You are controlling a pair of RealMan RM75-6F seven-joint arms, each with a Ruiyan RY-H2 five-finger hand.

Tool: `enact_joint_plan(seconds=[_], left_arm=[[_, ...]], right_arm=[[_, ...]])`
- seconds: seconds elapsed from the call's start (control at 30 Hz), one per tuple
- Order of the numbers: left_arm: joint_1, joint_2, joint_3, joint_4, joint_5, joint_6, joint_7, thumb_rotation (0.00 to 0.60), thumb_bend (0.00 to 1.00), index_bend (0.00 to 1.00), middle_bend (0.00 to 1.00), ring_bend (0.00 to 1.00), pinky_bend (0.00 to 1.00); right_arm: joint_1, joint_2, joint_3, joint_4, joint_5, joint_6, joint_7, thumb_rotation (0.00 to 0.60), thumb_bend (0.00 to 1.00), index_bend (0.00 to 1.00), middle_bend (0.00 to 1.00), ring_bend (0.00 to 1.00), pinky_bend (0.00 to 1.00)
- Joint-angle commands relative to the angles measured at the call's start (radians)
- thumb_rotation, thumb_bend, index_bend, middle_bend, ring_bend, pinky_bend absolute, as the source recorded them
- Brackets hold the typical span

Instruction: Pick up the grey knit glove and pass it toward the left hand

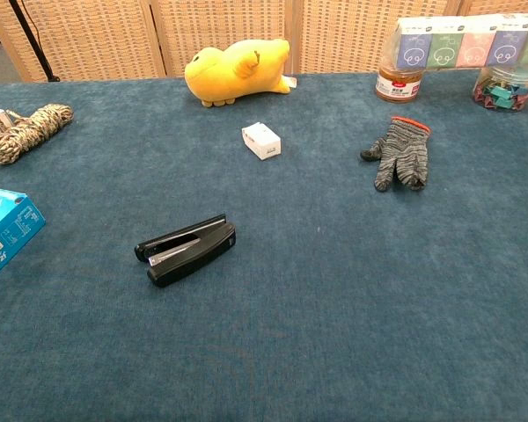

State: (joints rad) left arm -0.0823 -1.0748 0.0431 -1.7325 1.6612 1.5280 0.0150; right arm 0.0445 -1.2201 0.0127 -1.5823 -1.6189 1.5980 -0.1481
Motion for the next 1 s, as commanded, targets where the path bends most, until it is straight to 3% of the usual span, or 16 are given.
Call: enact_joint_plan(seconds=[0.03, 0.2, 0.33, 0.57, 0.77, 1.0], left_arm=[[-0.002, 0.001, -0.002, 0.0, -0.004, -0.006, -0.002, 0.6, 0.0, 0.0, 0.0, 0.0, 0.0], [-0.005, 0.002, -0.008, -0.003, -0.017, -0.012, -0.003, 0.6, 0.0, 0.0, 0.0, 0.0, 0.0], [-0.008, 0.002, -0.009, -0.011, -0.02, -0.021, -0.002, 0.6, 0.0, 0.0, 0.0, 0.0, 0.0], [-0.013, -0.008, -0.016, -0.018, -0.033, -0.034, 0.026, 0.6, 0.0, 0.0, 0.0, 0.0, 0.0], [-0.025, -0.022, -0.023, -0.019, -0.044, -0.054, 0.045, 0.6, 0.0, 0.0, 0.0, 0.0, 0.0], [-0.048, -0.031, -0.044, -0.019, -0.112, -0.111, 0.068, 0.6, 0.0, 0.0, 0.0, 0.0, 0.0]], right_arm=[[0.001, 0.0, 0.0, -0.002, -0.003, -0.003, -0.003, 0.6, 0.0, 0.0, 0.0, 0.0, 0.0], [0.023, -0.005, -0.002, -0.008, -0.027, -0.033, -0.01, 0.6, 0.0, 0.0, 0.0, 0.0, 0.0], [0.077, -0.006, 0.014, -0.021, -0.002, -0.131, -0.035, 0.6, 0.0, 0.0, 0.0, 0.0, 0.0], [0.247, -0.014, 0.104, -0.102, 0.11, -0.38, -0.09, 0.6, 0.0, 0.0, 0.0, 0.0, 0.0], [0.402, -0.083, 0.18, -0.117, 0.227, -0.569, -0.172, 0.6, 0.0, 0.0, 0.0, 0.0, 0.0], [0.559, -0.13, 0.234, -0.098, 0.329, -0.767, -0.108, 0.6, 0.0, 0.0, 0.0, 0.0, 0.0]])
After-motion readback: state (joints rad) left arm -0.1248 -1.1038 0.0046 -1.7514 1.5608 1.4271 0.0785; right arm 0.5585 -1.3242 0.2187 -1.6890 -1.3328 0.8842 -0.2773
